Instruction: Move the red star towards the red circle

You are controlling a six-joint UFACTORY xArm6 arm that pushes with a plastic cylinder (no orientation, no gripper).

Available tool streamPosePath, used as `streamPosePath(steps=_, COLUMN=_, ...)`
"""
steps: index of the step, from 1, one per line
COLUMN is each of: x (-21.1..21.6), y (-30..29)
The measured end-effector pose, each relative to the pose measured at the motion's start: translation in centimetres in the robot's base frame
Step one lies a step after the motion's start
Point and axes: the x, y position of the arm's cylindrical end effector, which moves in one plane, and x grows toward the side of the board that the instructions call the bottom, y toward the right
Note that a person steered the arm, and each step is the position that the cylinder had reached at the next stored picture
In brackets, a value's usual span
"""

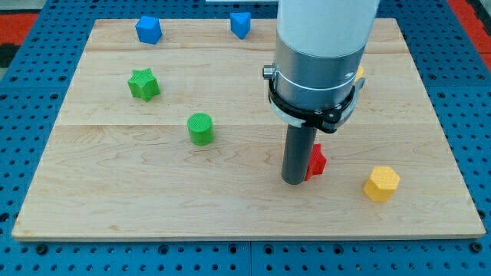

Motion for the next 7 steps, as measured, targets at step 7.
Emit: streamPosePath(steps=7, x=-1.0, y=2.2)
